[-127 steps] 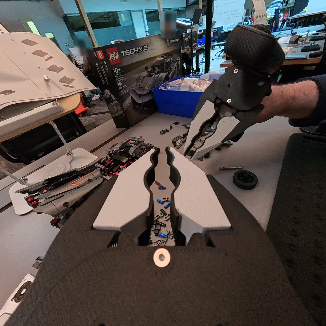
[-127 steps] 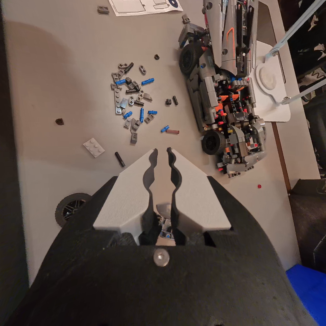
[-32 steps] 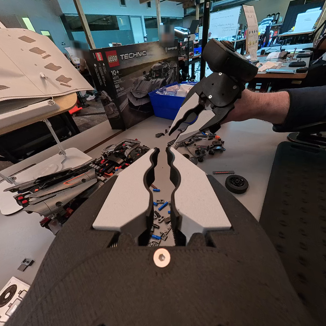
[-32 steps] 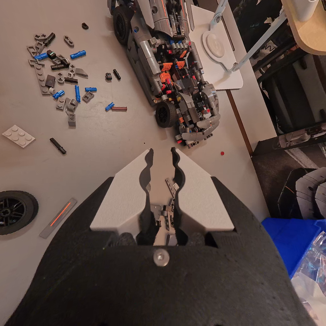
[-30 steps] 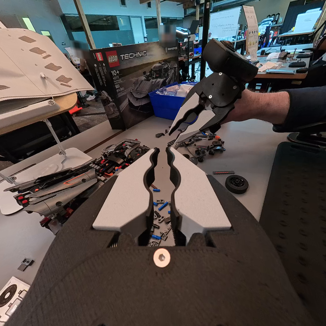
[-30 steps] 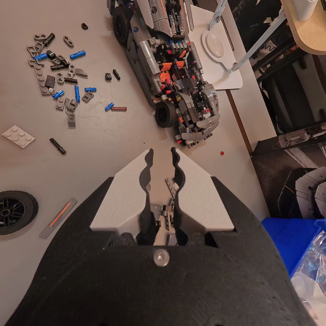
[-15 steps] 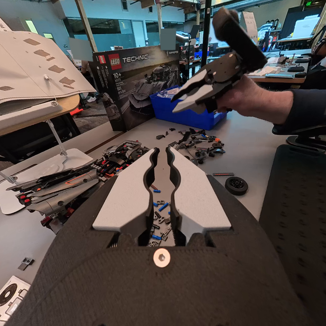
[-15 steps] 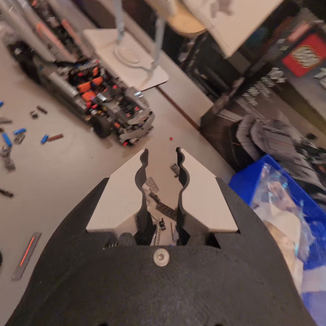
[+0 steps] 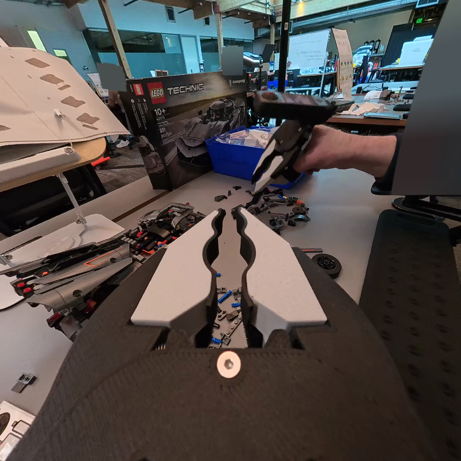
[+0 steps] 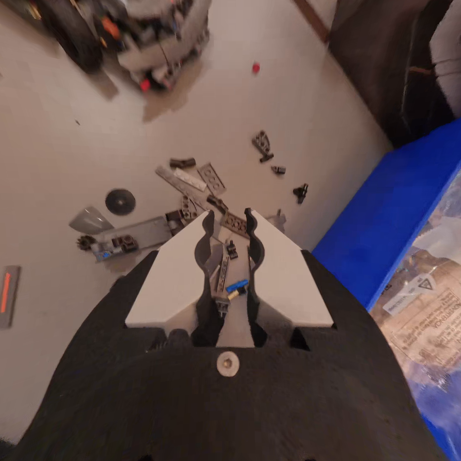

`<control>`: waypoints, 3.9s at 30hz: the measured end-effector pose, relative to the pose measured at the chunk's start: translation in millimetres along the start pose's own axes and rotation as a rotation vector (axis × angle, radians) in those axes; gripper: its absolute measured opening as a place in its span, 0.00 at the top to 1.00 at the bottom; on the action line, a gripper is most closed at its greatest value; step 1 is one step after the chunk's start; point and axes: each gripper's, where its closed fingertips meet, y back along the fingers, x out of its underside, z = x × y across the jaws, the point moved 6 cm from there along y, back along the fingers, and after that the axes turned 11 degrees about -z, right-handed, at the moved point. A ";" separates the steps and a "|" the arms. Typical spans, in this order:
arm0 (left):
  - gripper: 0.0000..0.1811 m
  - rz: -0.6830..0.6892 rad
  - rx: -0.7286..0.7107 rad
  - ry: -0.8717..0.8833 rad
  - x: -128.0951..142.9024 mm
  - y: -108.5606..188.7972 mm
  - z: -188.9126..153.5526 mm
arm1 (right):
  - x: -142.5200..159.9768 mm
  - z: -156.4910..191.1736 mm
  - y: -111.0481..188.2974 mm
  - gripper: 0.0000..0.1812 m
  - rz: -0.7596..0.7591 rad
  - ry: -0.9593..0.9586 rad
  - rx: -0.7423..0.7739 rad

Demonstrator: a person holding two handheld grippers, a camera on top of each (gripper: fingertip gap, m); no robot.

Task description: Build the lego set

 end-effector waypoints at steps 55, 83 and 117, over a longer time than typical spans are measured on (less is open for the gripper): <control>0.96 0.010 0.016 0.007 2.3 -1.9 -2.4 | 4.4 34.1 -7.0 0.97 0.047 0.127 -0.235; 0.96 0.019 0.007 0.006 3.9 -2.2 -0.5 | -40.9 -44.4 65.6 0.97 -0.413 0.032 0.279; 0.96 -0.001 -0.023 0.026 2.0 0.3 5.5 | 4.1 37.3 -10.9 0.97 0.046 0.107 -0.236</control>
